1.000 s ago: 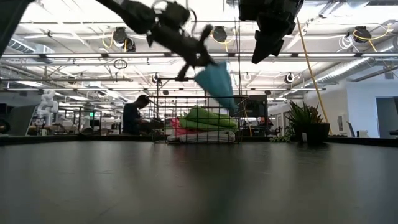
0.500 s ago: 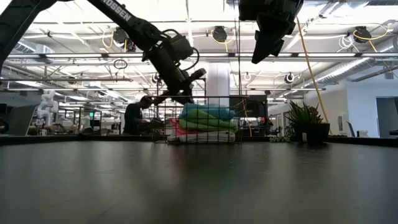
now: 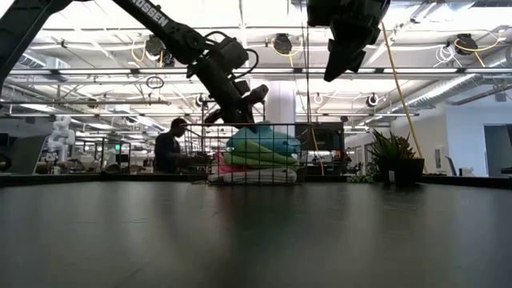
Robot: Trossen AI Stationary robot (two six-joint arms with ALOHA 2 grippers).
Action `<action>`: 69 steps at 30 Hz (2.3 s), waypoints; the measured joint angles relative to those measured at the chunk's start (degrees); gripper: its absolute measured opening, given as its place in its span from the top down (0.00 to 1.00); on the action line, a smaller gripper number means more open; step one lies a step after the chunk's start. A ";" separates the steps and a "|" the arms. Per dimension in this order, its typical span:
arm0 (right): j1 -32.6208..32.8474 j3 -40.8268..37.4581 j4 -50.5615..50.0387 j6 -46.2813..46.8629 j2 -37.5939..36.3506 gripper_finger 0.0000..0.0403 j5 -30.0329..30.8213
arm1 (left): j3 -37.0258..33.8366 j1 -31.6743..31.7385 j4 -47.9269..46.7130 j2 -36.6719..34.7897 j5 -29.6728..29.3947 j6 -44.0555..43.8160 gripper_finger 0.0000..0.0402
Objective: Fold microfiber towels
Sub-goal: Put the blue microfiber cloth into the wire basket, then return to Home Position
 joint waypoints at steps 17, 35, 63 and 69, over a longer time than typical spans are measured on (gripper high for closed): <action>1.50 0.00 -0.42 1.20 0.02 0.98 -1.45 | -0.04 0.63 -4.92 -3.87 -7.99 -2.06 0.54; 1.43 0.00 0.70 0.66 0.02 1.00 -0.86 | -0.09 -4.05 -11.59 -3.12 3.24 -2.82 0.86; 1.43 0.02 1.36 -1.52 0.04 1.00 -0.63 | 0.72 -8.66 -22.36 -10.57 -3.48 -5.78 0.99; 1.97 0.00 -2.09 -4.96 -2.56 1.00 4.96 | 0.70 -18.41 -29.93 -20.18 -12.27 -4.39 0.99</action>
